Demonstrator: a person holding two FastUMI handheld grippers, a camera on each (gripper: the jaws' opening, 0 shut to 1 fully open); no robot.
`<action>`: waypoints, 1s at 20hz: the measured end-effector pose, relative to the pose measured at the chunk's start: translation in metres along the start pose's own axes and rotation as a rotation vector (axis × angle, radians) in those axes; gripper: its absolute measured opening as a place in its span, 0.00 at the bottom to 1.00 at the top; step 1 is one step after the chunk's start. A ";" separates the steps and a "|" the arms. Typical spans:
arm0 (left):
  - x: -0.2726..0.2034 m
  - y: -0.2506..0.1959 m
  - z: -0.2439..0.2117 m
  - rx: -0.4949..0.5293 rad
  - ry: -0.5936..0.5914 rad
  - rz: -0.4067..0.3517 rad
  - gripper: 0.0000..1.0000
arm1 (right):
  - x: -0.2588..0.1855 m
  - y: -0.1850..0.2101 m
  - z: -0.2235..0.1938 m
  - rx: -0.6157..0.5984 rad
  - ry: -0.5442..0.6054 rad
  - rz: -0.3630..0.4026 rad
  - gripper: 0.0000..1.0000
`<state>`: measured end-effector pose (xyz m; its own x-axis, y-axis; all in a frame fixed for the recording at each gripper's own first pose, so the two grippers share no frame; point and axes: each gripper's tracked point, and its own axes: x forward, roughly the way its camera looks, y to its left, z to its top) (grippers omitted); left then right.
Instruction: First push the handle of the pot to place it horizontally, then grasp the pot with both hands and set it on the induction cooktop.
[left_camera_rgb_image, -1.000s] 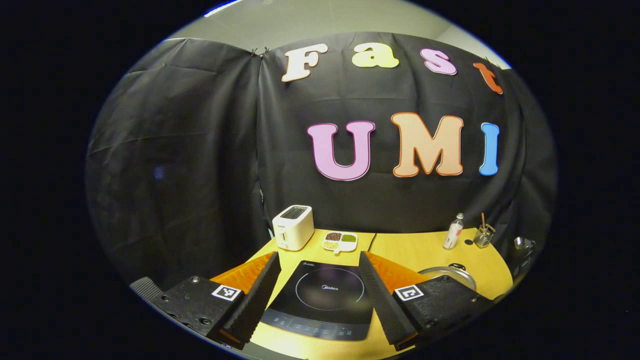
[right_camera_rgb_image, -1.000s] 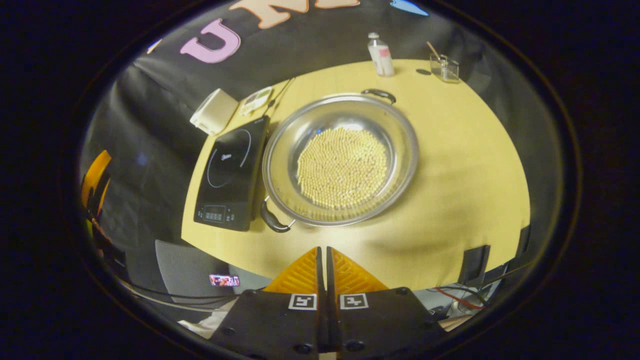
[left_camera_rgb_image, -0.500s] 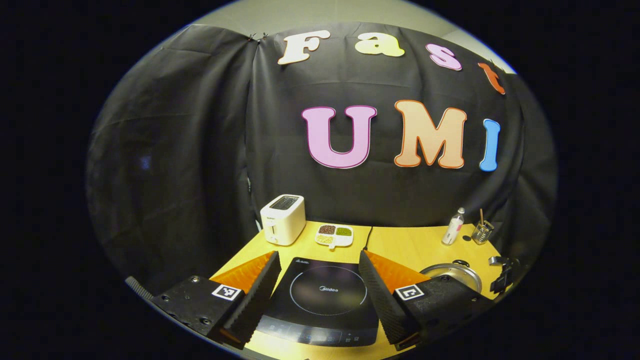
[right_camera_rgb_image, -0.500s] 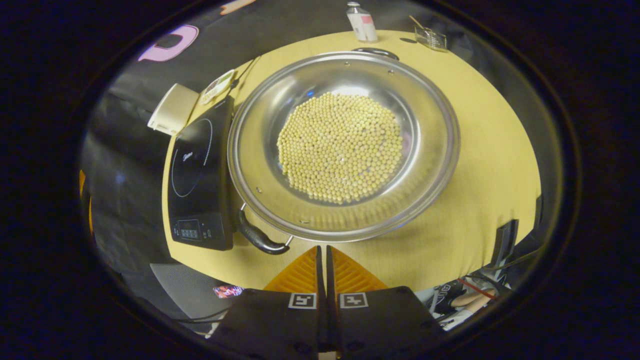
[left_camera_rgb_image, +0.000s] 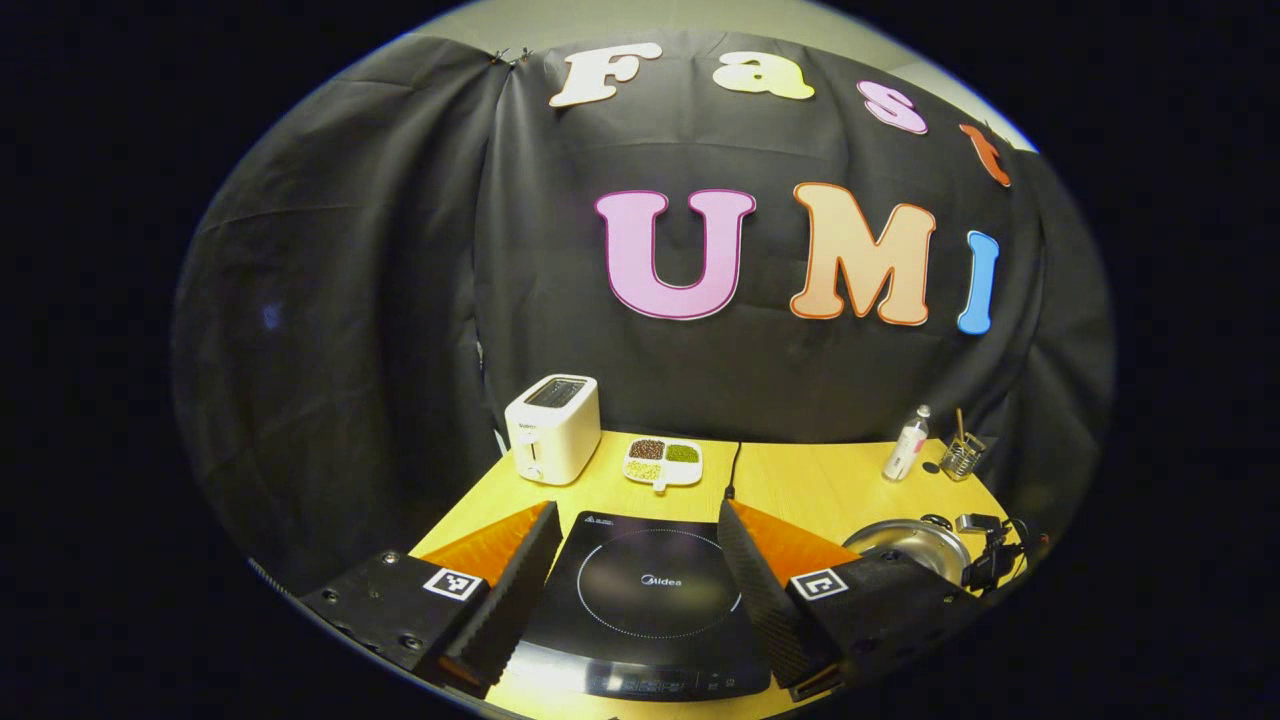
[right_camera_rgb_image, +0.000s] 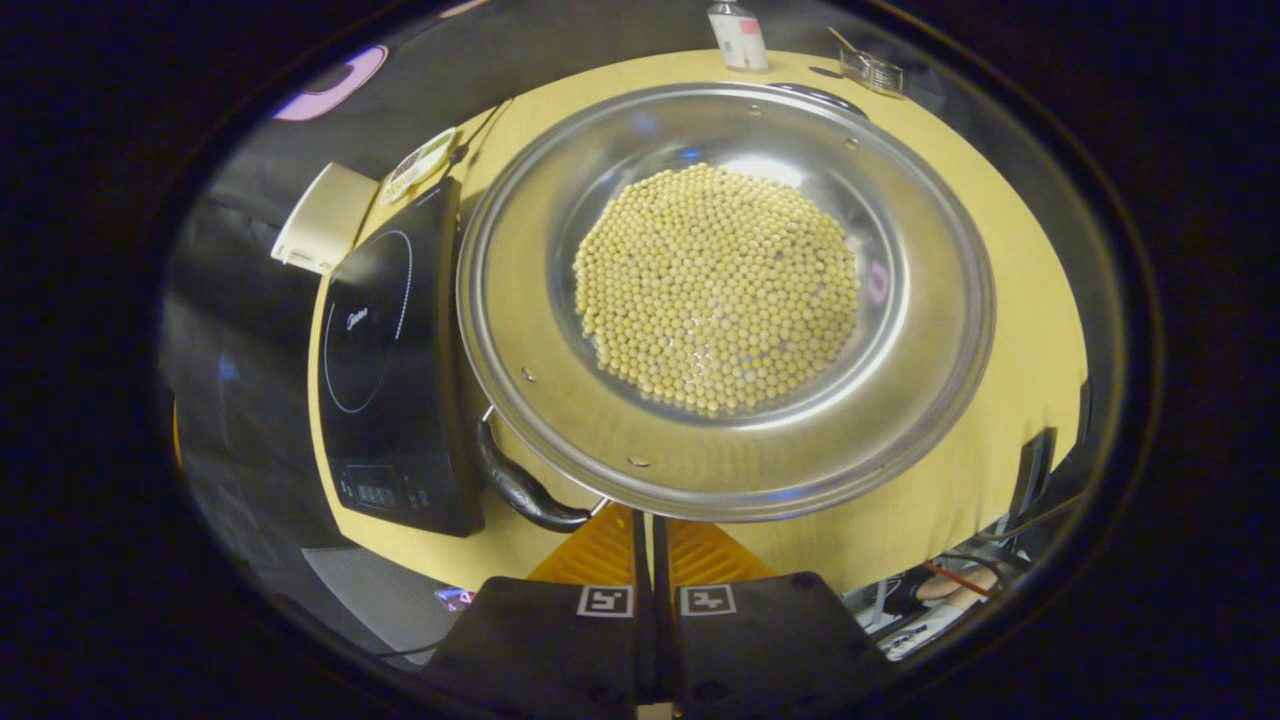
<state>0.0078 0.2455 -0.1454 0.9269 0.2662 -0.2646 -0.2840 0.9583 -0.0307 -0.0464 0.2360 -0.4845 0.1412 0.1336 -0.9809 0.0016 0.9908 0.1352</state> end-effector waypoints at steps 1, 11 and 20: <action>0.003 0.000 0.000 -0.004 0.001 -0.010 0.96 | 0.004 0.007 0.004 0.012 -0.001 0.008 0.03; 0.019 -0.002 -0.006 -0.012 0.015 -0.083 0.96 | 0.026 0.048 0.034 0.184 -0.070 -0.017 0.00; 0.018 0.003 -0.016 -0.019 0.024 -0.112 0.96 | 0.034 0.074 0.058 0.329 -0.100 0.006 0.00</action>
<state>0.0195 0.2510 -0.1657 0.9468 0.1549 -0.2819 -0.1840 0.9797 -0.0795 0.0163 0.3124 -0.5002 0.2388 0.1206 -0.9635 0.3172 0.9281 0.1948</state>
